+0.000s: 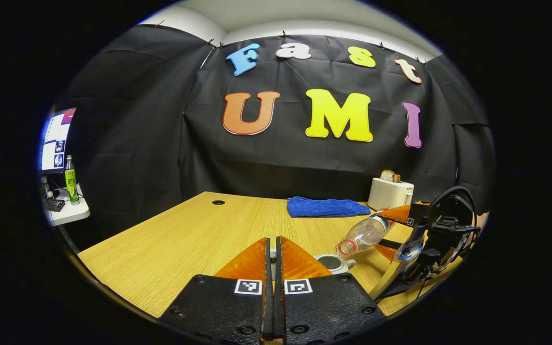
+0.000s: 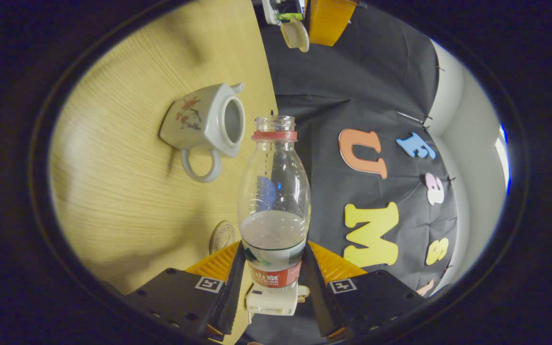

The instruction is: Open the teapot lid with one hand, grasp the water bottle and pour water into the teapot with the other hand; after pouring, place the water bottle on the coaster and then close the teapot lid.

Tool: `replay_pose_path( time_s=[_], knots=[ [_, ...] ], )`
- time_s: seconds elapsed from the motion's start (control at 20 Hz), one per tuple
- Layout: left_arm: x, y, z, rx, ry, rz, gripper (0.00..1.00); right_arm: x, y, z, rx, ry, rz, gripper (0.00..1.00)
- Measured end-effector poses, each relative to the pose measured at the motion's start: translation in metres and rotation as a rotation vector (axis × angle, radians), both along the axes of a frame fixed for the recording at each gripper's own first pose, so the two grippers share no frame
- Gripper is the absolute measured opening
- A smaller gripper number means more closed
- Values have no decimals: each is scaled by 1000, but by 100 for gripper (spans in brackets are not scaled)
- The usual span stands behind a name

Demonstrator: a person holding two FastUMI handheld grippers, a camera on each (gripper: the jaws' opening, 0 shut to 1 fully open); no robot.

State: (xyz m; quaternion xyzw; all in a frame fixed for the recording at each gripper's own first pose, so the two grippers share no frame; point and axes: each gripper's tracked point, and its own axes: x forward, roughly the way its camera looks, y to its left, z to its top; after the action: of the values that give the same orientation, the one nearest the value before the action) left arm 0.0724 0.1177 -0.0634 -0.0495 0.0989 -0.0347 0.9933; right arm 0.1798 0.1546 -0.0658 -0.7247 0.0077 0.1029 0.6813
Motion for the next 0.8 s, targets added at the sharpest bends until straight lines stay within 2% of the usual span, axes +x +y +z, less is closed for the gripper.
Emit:
replay_pose_path(
  time_s=[0.4,0.8],
  knots=[
    [-1,2,1,0,0,3,3,5,-2,8,-127,-57,0,65],
    [-3,4,1,-7,2,4,3,10,1,16,-179,-87,11,65]
  ],
)
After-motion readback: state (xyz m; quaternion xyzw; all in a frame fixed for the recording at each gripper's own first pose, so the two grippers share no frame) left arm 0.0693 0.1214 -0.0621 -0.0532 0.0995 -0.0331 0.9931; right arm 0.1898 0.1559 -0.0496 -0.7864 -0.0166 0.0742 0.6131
